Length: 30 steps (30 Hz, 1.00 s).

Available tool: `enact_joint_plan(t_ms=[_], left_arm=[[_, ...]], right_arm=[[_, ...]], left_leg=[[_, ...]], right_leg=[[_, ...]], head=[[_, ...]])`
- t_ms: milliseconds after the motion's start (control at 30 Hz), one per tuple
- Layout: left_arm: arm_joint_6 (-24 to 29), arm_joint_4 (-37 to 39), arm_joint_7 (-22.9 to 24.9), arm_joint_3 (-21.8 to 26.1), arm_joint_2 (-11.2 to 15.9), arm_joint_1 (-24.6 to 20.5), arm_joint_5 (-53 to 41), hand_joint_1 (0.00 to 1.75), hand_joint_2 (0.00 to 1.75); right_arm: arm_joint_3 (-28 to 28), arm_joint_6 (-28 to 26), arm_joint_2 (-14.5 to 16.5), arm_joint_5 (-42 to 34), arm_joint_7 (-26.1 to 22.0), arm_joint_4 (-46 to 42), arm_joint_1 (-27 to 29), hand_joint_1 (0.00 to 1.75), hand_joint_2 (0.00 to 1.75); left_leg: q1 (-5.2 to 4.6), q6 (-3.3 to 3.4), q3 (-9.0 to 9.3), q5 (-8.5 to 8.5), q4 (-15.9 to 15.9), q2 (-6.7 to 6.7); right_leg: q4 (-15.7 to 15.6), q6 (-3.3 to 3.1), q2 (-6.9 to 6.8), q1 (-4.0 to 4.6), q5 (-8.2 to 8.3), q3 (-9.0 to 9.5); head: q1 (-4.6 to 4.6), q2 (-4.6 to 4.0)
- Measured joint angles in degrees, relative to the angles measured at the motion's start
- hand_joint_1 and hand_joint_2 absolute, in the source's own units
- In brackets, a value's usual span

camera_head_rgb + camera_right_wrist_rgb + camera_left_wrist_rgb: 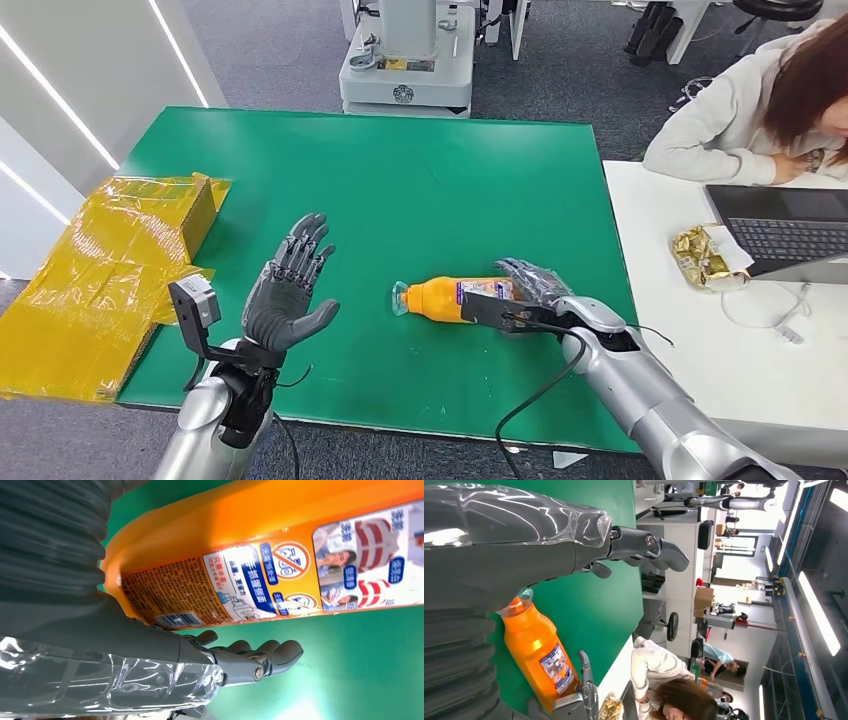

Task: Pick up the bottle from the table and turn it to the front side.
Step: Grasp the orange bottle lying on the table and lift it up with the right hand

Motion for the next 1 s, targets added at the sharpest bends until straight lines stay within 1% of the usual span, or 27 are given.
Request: enact_joint_plan(t_ms=[133,167,200,267,300,333,433,733,867,1000], left_arm=[[-0.4,0.0,0.0,0.1,0.0,0.0,0.3,0.00,1.75],[-0.5,0.0,0.1,0.2,0.0,0.0,0.5,0.00,1.75],[-0.5,0.0,0.2,0.3,-0.1,0.0,0.6,0.00,1.75],[-0.5,0.0,0.3,0.5,-0.2,0.0,0.7,0.00,1.75],[-0.5,0.0,0.3,0.5,-0.3,0.0,0.7,0.00,1.75],[-0.5,0.0,0.3,0.6,-0.3,0.0,0.8,0.00,1.75],[-0.5,0.0,0.4,0.7,-0.3,0.0,1.0,0.00,1.75],[-0.6,0.1,0.5,0.8,-0.3,-0.1,1.3,0.00,1.75],[-0.7,0.2,0.5,0.8,-0.3,-0.1,1.5,0.00,1.75],[-0.9,0.3,0.5,0.8,-0.3,-0.1,1.7,0.00,1.75]], right_arm=[[0.0,0.5,0.0,0.3,0.1,0.0,0.0,0.05,1.75],[0.0,0.8,0.0,0.4,0.1,0.0,0.0,0.13,1.75],[0.0,0.9,0.0,0.5,0.2,0.0,0.0,0.36,1.75],[0.0,1.1,0.0,0.5,0.2,0.0,0.0,1.06,1.75],[0.0,1.1,0.0,0.5,0.2,0.0,0.0,1.34,1.75],[0.0,1.1,0.0,0.5,0.2,0.0,0.0,1.49,1.75],[0.0,1.5,0.0,0.6,0.2,0.0,-0.1,1.64,1.75],[0.0,2.4,0.0,0.7,0.0,0.2,-0.4,1.58,1.75],[0.0,3.0,0.0,0.8,0.0,0.3,-0.4,1.72,1.75],[0.0,2.9,0.0,0.6,-0.3,0.4,-0.4,1.75,1.75]], left_leg=[[0.00,0.00,0.01,0.00,0.0,0.00],[0.00,0.00,0.02,0.00,0.0,0.00],[0.00,0.00,0.02,0.00,0.0,0.00],[0.00,0.00,0.02,0.00,0.0,0.01],[0.00,0.00,0.02,0.00,0.0,0.01],[0.00,0.00,0.02,0.00,0.0,0.01],[0.00,0.00,0.03,0.00,0.0,0.01],[0.00,0.00,0.04,0.00,0.0,0.01],[0.00,0.00,0.05,0.00,0.0,0.01],[0.00,0.00,0.06,0.00,0.0,0.01]], right_leg=[[0.0,0.00,0.00,0.00,0.00,0.00],[0.0,0.00,0.00,0.00,0.00,0.00],[0.0,0.00,0.01,0.00,0.00,0.00],[0.0,0.00,0.01,0.00,0.00,0.00],[0.0,0.00,0.01,0.00,0.00,0.00],[0.0,0.00,0.01,0.00,0.00,0.00],[0.0,0.00,0.01,0.00,0.01,0.01],[0.0,0.00,0.01,0.00,0.01,0.01],[0.0,-0.01,0.02,0.00,0.01,0.01],[0.0,-0.02,0.02,0.00,0.02,0.02]], head=[[0.00,0.00],[0.00,0.00],[0.00,0.00],[0.00,0.00],[0.00,0.00],[0.00,0.00],[0.00,0.00],[0.00,0.00],[0.00,0.00],[0.00,0.00]])
